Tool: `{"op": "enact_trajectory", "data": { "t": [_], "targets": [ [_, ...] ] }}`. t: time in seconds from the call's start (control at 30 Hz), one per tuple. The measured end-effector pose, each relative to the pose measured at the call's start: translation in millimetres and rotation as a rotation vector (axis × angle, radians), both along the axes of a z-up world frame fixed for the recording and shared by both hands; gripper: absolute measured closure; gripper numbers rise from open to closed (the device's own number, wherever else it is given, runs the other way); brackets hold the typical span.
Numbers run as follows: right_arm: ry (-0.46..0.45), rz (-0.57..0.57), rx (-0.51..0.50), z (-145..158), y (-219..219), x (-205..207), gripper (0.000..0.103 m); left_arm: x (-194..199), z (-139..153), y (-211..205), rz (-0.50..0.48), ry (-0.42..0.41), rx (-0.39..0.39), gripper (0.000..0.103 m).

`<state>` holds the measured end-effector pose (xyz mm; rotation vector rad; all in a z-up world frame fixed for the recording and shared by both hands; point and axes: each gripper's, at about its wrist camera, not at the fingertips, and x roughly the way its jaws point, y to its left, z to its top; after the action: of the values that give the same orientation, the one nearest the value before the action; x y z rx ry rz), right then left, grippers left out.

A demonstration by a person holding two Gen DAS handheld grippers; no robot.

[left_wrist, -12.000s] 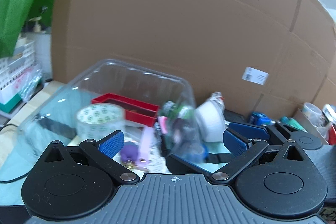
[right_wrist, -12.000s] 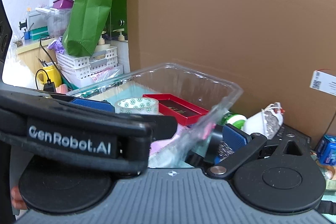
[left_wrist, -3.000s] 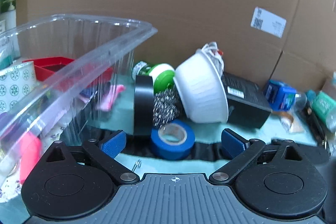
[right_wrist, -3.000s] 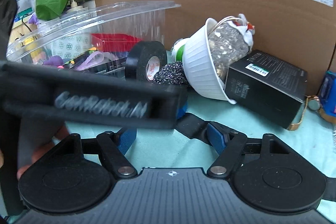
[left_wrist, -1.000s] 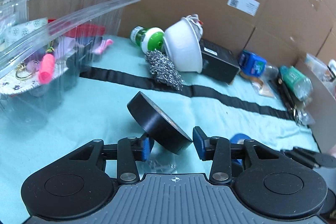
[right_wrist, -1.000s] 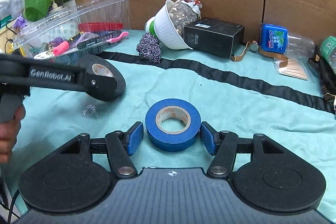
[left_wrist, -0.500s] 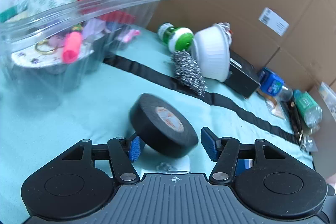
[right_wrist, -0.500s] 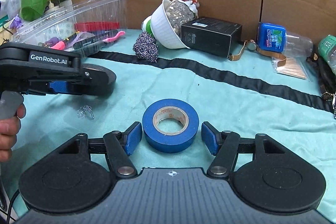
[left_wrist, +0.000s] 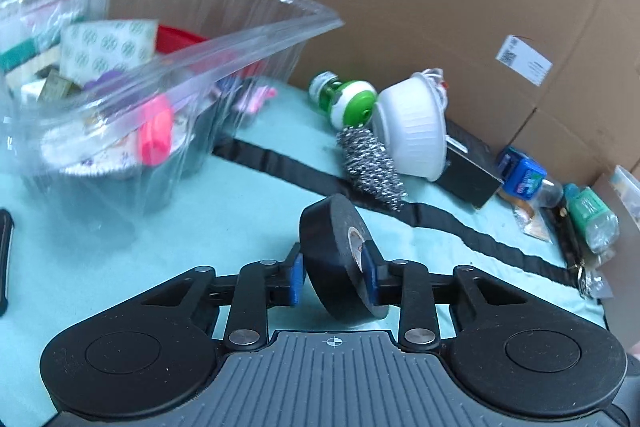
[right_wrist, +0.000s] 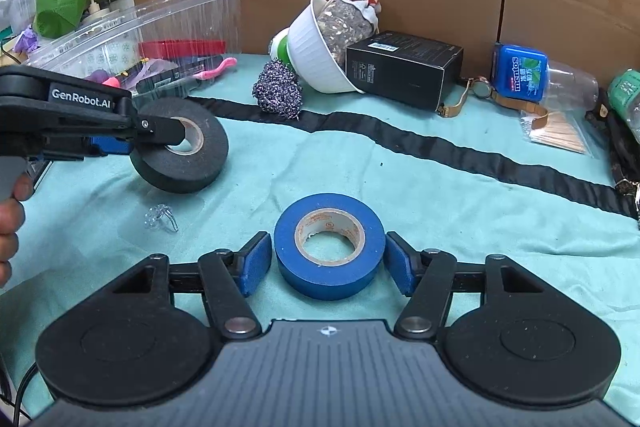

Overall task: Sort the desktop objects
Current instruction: 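Lift the black and blue tape rolls off the table with both grippers, then carry both tape rolls into the clear container and open both grippers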

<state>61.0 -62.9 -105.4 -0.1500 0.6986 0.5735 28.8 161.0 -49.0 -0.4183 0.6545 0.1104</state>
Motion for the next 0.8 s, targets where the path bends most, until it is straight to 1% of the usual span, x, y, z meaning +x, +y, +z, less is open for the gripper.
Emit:
{"op": "enact_trajectory", "data": {
  "t": [0.03, 0.07, 0.1, 0.13, 0.17, 0.2, 0.27, 0.33, 0.37, 0.43, 0.6, 0.7, 0.8],
  "targets": [
    [-0.001, -0.004, -0.003, 0.1, 1.1, 0.0, 0.038, 0.2, 0.5, -2.9, -0.002, -0.003, 0.016, 0.075],
    [-0.003, -0.008, -0.004, 0.0, 1.9, -0.5, 0.038, 0.2, 0.7, -5.2, -0.005, -0.011, 0.033, 0.07],
    [-0.004, -0.011, -0.005, -0.1, 2.2, -0.9, 0.038, 0.7, 0.8, -7.6, -0.012, -0.018, 0.045, 0.06],
    [-0.004, -0.012, -0.005, -0.2, 2.2, -0.9, 0.038, 1.4, 0.9, -9.3, -0.013, -0.02, 0.053, 0.058],
    [-0.003, -0.015, -0.006, -0.2, 2.4, -1.3, 0.04, 2.0, 1.0, -11.0, -0.015, -0.025, 0.064, 0.06],
    [-0.003, -0.018, -0.01, 0.1, 2.9, -1.5, 0.041, 2.9, 1.9, -13.2, -0.019, -0.03, 0.082, 0.075],
    [0.002, -0.027, -0.015, 1.4, 4.4, -1.9, 0.041, 2.9, 5.1, -15.0, -0.036, -0.041, 0.09, 0.082],
    [0.002, -0.036, -0.022, 4.1, 6.6, -3.0, 0.041, 1.3, 9.3, -16.0, -0.059, -0.052, 0.065, 0.088],
    [-0.007, -0.032, -0.02, 7.1, 7.5, -4.8, 0.041, -0.3, 12.0, -17.8, -0.071, -0.06, 0.063, 0.088],
    [-0.03, -0.016, -0.002, 17.1, 9.8, -9.9, 0.041, -4.3, 17.2, -23.0, -0.086, -0.073, 0.096, 0.089],
    [-0.101, 0.018, 0.014, 45.8, 19.8, -15.3, 0.041, -15.8, 31.0, -19.7, -0.108, -0.111, 0.075, 0.089],
    [-0.127, 0.045, 0.035, 61.8, 25.7, -16.5, 0.041, -26.8, 49.1, -14.1, -0.111, -0.159, 0.084, 0.089],
    [-0.168, 0.084, 0.064, 81.1, 37.1, -19.5, 0.041, -38.5, 72.4, -0.7, -0.091, -0.216, 0.095, 0.089]
  ]
}}
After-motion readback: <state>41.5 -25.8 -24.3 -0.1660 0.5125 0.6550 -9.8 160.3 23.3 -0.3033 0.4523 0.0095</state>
